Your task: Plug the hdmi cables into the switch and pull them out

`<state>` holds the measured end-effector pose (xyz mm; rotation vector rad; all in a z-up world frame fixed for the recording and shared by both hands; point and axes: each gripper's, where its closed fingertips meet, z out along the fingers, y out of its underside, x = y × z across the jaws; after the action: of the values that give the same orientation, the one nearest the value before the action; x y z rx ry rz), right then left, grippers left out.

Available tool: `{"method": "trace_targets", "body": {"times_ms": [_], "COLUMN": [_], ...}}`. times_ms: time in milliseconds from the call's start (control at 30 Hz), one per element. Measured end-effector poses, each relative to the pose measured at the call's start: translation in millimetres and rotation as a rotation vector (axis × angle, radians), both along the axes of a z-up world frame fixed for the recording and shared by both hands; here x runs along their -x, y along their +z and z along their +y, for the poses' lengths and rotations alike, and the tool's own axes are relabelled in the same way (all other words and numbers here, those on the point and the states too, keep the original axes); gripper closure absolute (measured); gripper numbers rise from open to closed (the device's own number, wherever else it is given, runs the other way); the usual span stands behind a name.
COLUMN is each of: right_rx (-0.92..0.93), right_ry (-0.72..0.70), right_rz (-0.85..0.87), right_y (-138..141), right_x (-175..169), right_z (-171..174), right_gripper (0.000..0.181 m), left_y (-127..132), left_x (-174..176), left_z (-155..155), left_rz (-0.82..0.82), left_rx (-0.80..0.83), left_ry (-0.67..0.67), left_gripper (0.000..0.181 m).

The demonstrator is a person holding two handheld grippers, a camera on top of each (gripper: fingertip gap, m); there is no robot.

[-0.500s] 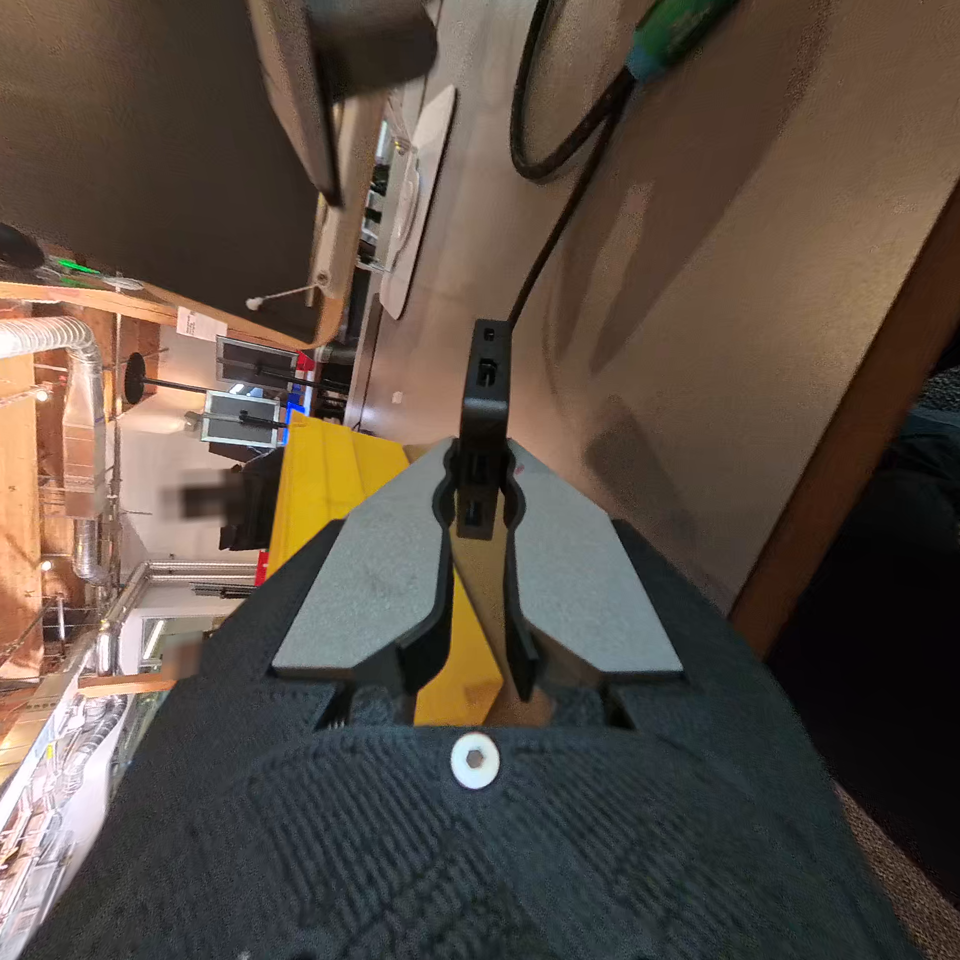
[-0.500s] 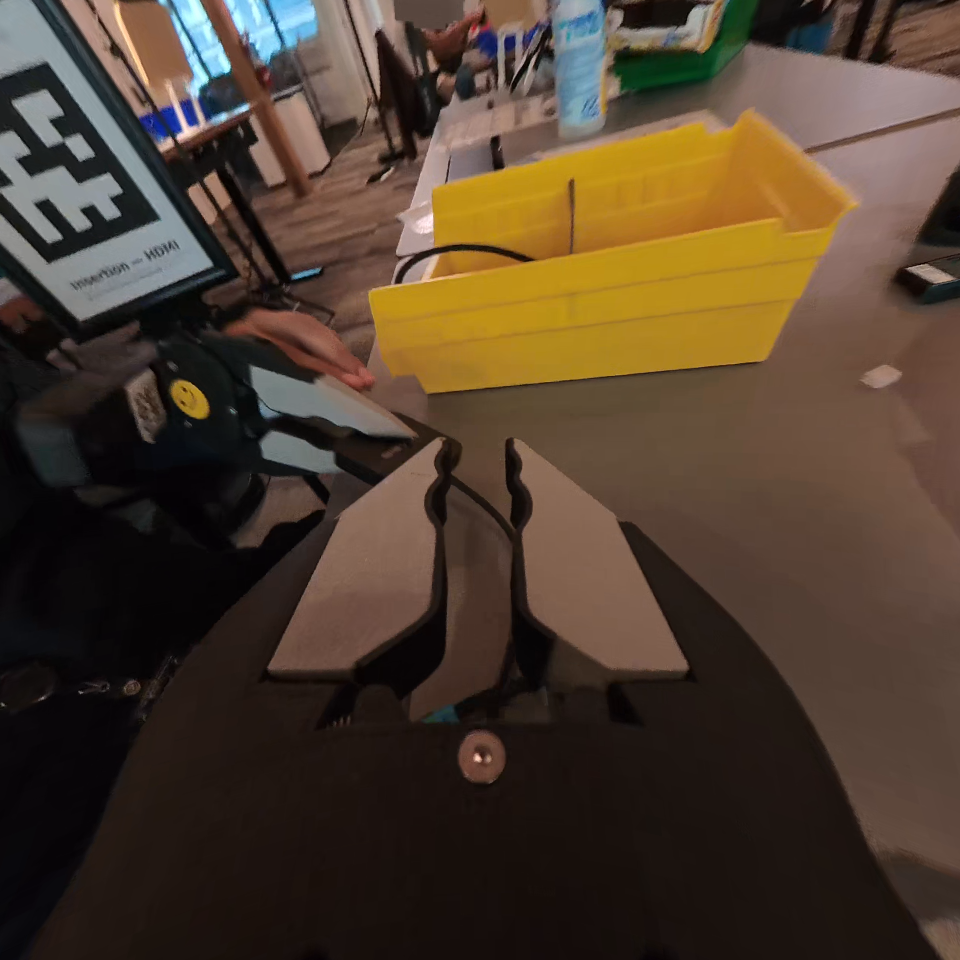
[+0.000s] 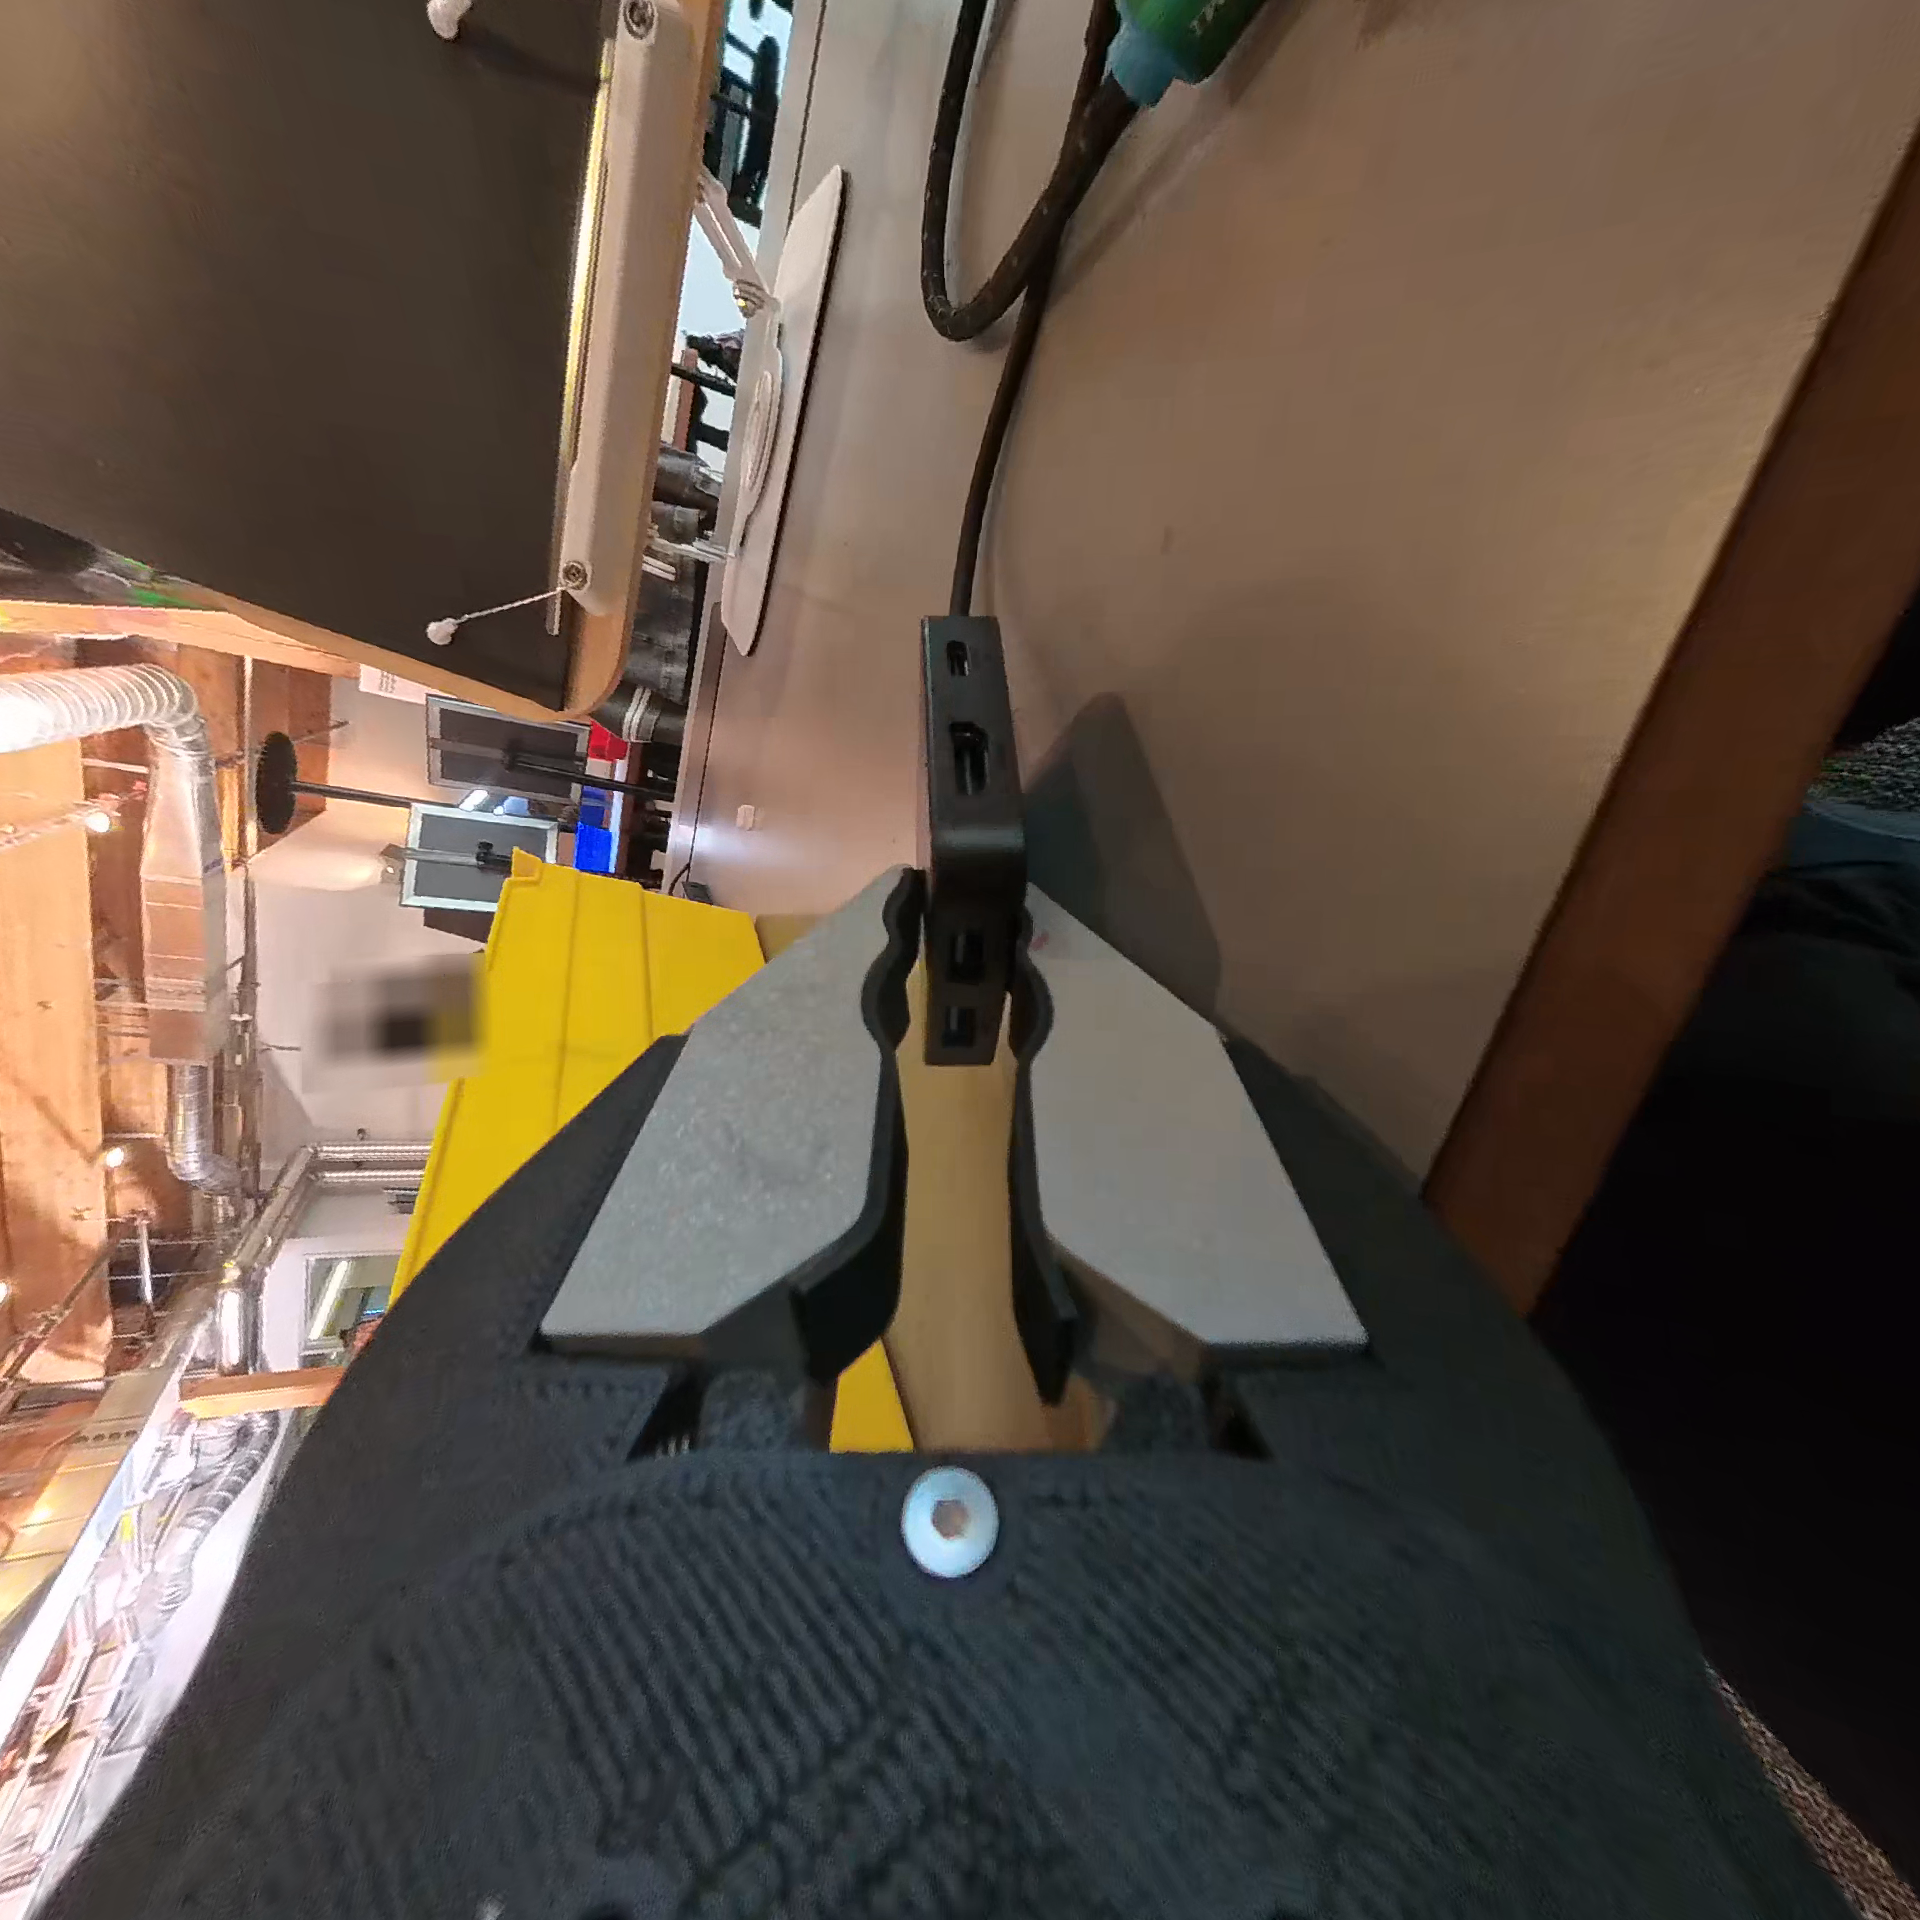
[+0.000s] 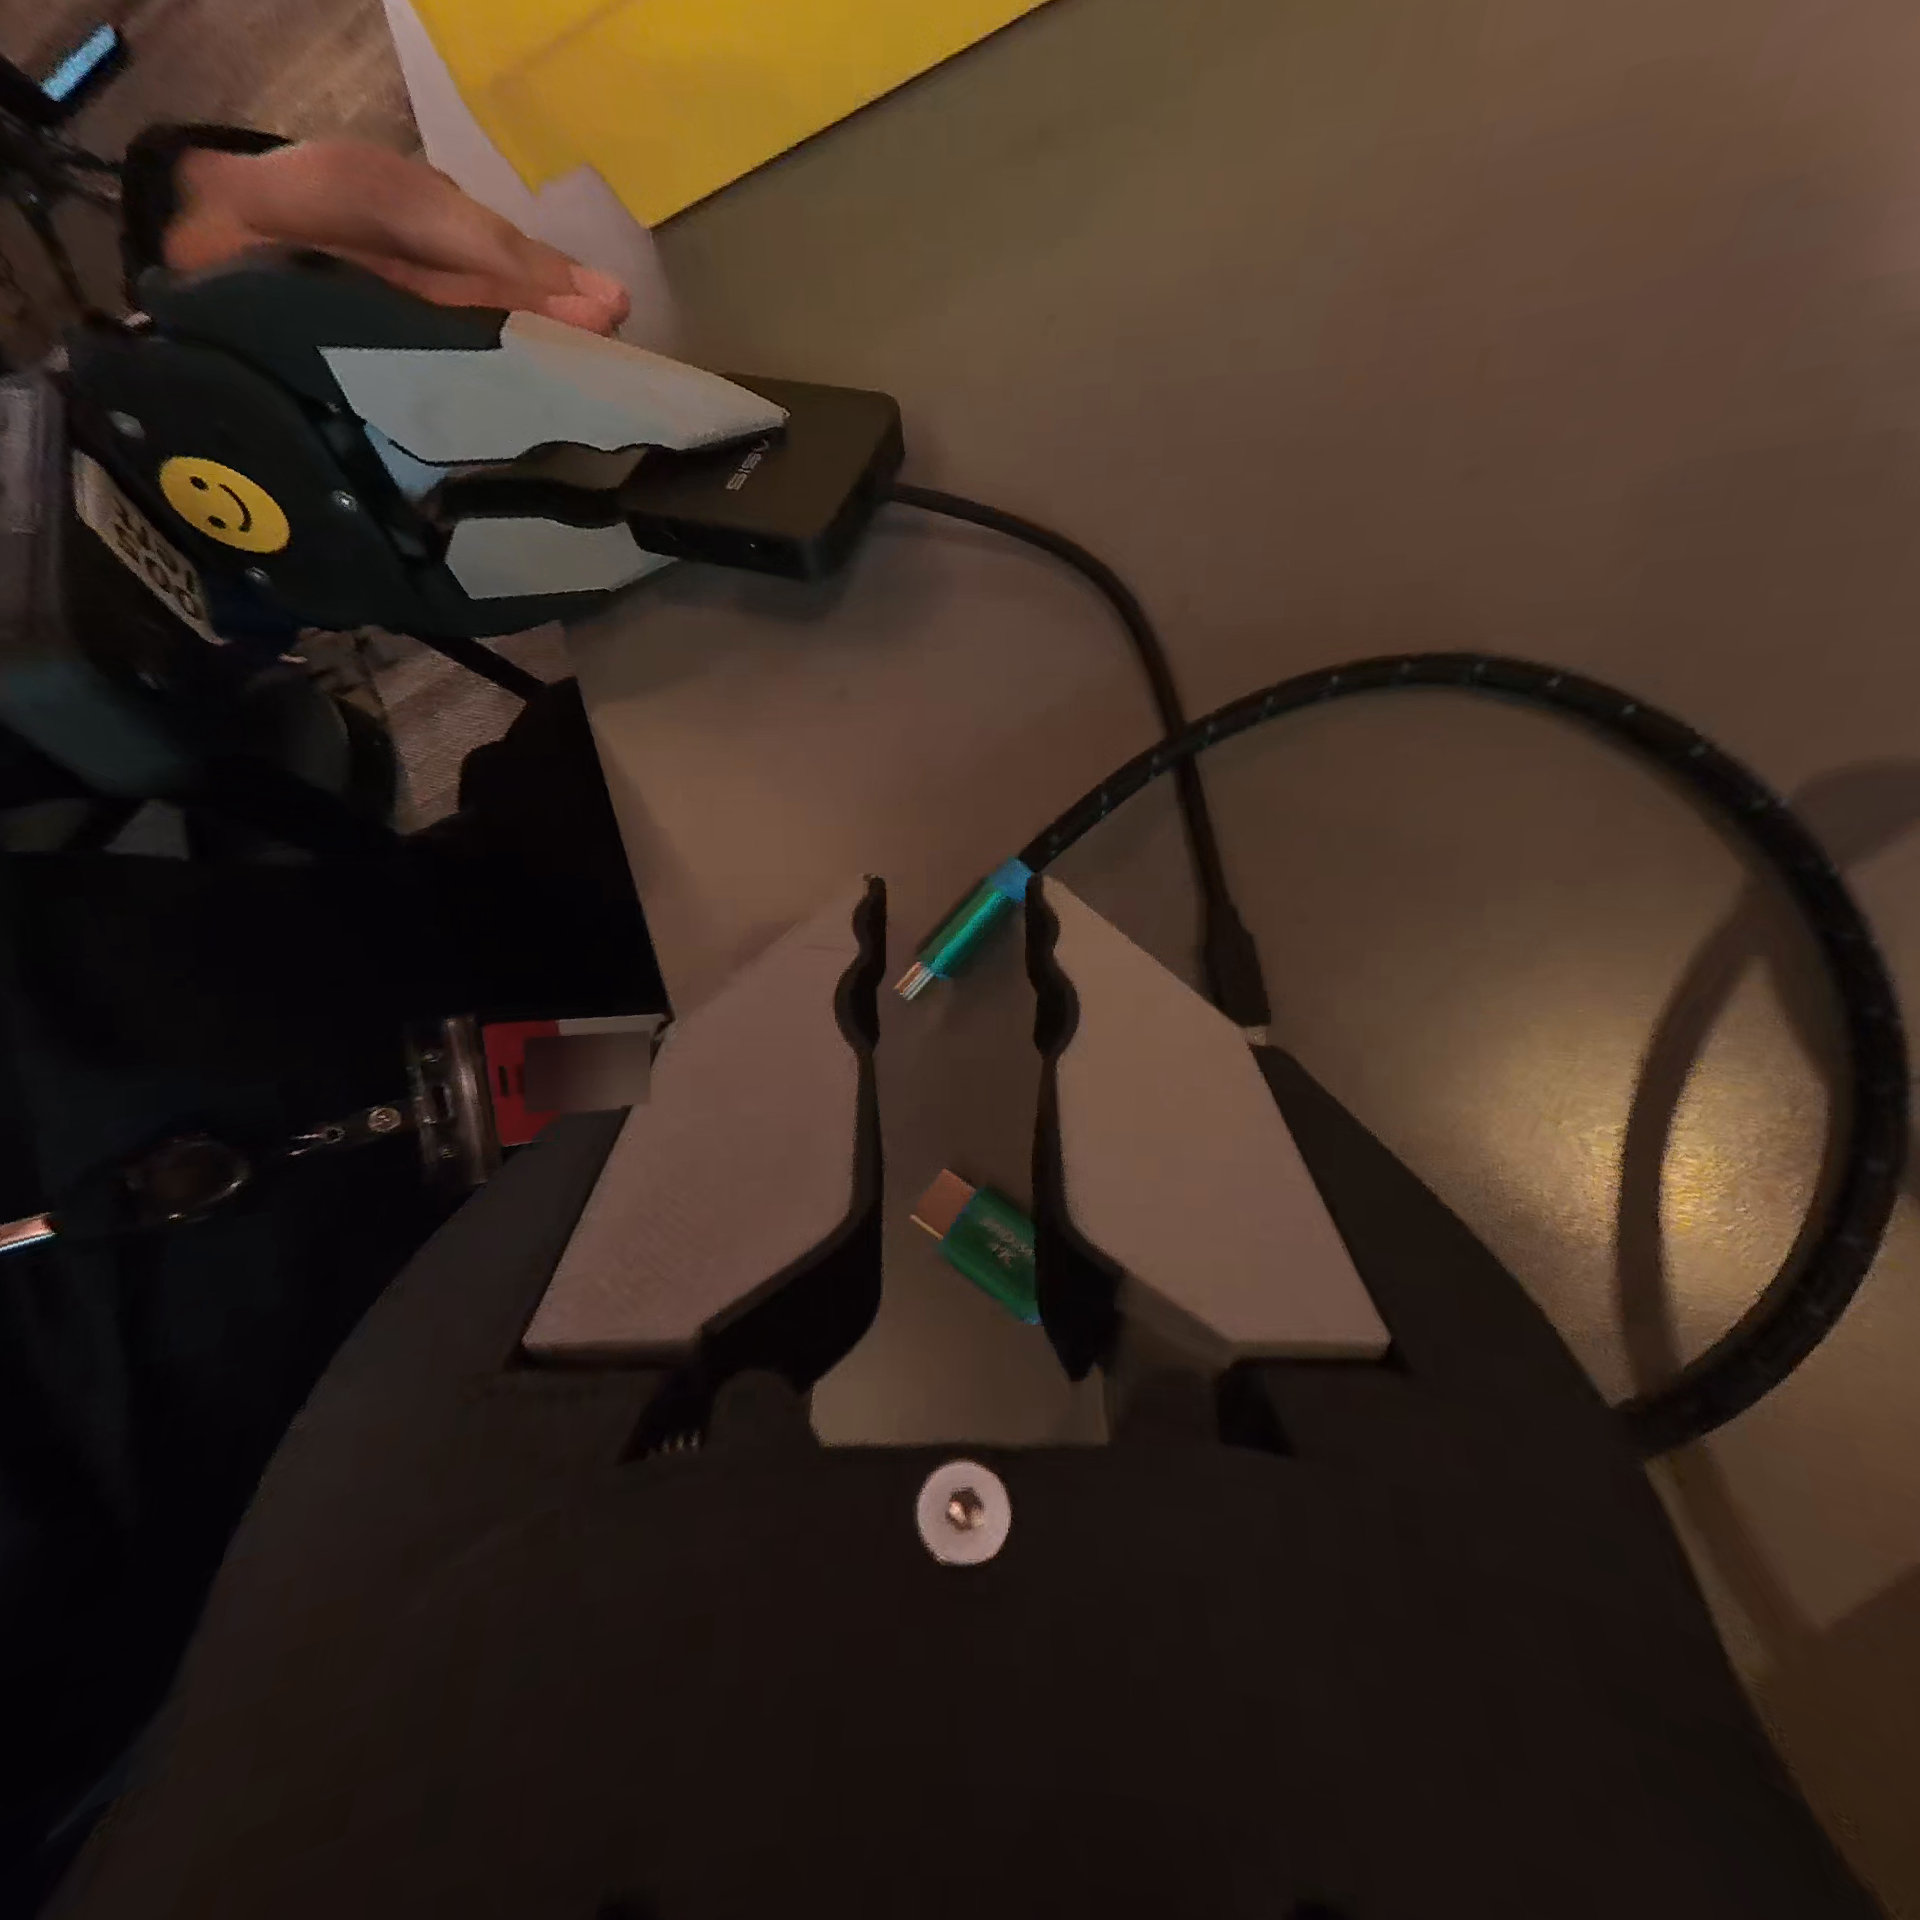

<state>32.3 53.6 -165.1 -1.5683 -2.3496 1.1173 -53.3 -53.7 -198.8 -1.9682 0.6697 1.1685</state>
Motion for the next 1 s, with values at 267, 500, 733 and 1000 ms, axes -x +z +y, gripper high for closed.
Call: {"method": "trace_targets", "body": {"times_ms": [267,500,733,1000], "right_rx": [-0.089,-0.331,-0.439,-0.462], "right_ry": [0.072,0.175,0.244,0.201], "right_rz": [-0.048,0.022,0.001,-0.048], "right_y": [7,2,-22,-40], "right_x": [-38,-70,-70,-71], "right_z": [8,33,42,66], "right_gripper": [0.16,0.154,0.161,0.164], "left_y": [1,1,1,1], "left_x": [-1,-1,-1,-1], "left_z": [0,1,2,2], "left_rz": [-0.001,0.007,0.006,0.009], "left_rx": [-0.021,-0.022,-0.022,-0.023], "left_ry": [-0.004,-0.004,-0.002,-0.001], "left_gripper": [0.169,0.169,0.169,0.169]}}
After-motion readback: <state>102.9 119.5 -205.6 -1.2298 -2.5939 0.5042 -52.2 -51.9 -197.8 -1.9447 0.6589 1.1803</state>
